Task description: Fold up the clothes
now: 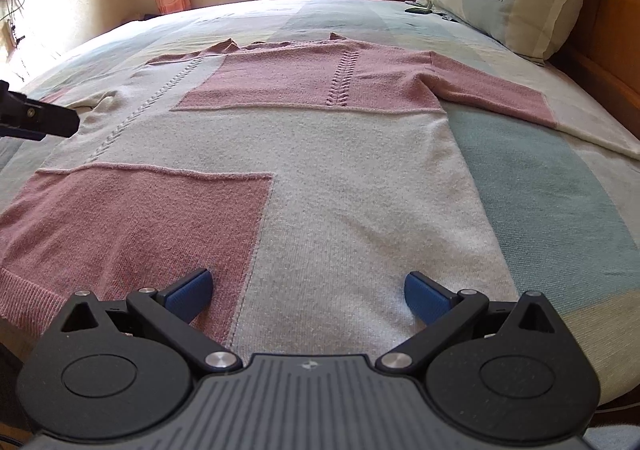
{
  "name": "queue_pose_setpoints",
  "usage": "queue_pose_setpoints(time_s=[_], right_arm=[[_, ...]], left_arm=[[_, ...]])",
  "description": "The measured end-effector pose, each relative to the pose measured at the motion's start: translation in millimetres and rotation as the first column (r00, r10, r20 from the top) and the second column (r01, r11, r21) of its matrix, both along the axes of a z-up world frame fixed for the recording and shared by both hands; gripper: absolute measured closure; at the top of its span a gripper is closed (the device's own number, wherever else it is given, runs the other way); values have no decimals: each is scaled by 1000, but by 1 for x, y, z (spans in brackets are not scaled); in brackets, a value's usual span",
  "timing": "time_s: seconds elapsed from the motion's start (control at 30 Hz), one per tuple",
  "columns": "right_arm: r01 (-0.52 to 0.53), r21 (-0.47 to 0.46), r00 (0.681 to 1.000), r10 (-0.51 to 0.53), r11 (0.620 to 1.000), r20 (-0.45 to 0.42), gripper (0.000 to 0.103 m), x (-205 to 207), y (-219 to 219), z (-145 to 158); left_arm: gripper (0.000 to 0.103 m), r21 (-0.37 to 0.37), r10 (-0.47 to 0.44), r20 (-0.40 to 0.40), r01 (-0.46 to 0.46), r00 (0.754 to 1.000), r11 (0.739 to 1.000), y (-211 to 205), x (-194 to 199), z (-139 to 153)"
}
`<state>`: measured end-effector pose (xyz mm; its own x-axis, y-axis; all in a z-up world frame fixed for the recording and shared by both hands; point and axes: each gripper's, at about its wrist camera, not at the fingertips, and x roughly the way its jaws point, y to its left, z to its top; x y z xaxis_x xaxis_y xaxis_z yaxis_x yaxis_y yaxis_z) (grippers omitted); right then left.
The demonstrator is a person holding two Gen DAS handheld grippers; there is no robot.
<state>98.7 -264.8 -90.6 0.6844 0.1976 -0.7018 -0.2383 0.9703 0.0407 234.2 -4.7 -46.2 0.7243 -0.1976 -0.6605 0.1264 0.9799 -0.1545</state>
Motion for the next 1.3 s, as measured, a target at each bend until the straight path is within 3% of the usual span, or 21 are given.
queue_pose_setpoints(time_s=[0.07,0.13,0.17,0.27,0.4,0.47,0.53,0.63,0.73,0.83,0.9,0.97,1.1,1.3], right_arm=[[-11,2,1000,11,1000,21,0,-3,-2,-1],[-23,2,999,23,1000,43,0,-6,-3,-3],[-29,1,998,29,1000,53,0,-8,-3,-3],[-40,7,997,40,999,72,0,-10,-6,-5],[-19,0,997,19,1000,68,0,-8,-7,3],[41,1,988,-41,999,148,0,-10,-6,16],[56,11,980,-57,998,193,0,-7,-1,25],[30,10,989,-31,999,146,0,13,7,21],[113,-48,991,-110,992,77,0,28,5,5],[173,41,984,-174,984,25,0,29,-18,-2],[193,91,980,-196,977,24,0,25,-28,-3],[191,83,980,-195,978,40,0,22,-28,-5],[181,55,977,-186,982,109,0,14,-24,-13],[185,34,980,-187,982,63,0,21,-23,-8]], left_arm=[[1,1,-33,3,33,999,999,-5,13,-14],[1,20,-38,-53,39,998,999,-5,25,-37],[1,36,-26,-78,29,997,999,-4,28,-48],[1,129,-70,-51,76,996,989,-11,20,-48],[1,60,-102,-31,104,994,993,-5,18,-40],[1,24,-101,-54,102,993,994,-2,20,-43],[1,52,-98,-58,101,993,994,-4,18,-47],[1,101,-110,-52,115,993,988,-8,13,-47],[1,80,-94,-36,96,995,992,-3,9,-42],[1,41,-88,-43,90,995,995,2,11,-38],[1,-10,-81,-49,80,996,997,4,12,-37],[1,-69,-76,-60,72,995,995,4,15,-37],[1,-45,-65,-51,63,997,997,-4,13,-31],[1,-51,-73,-1,72,997,996,-3,8,-16]])
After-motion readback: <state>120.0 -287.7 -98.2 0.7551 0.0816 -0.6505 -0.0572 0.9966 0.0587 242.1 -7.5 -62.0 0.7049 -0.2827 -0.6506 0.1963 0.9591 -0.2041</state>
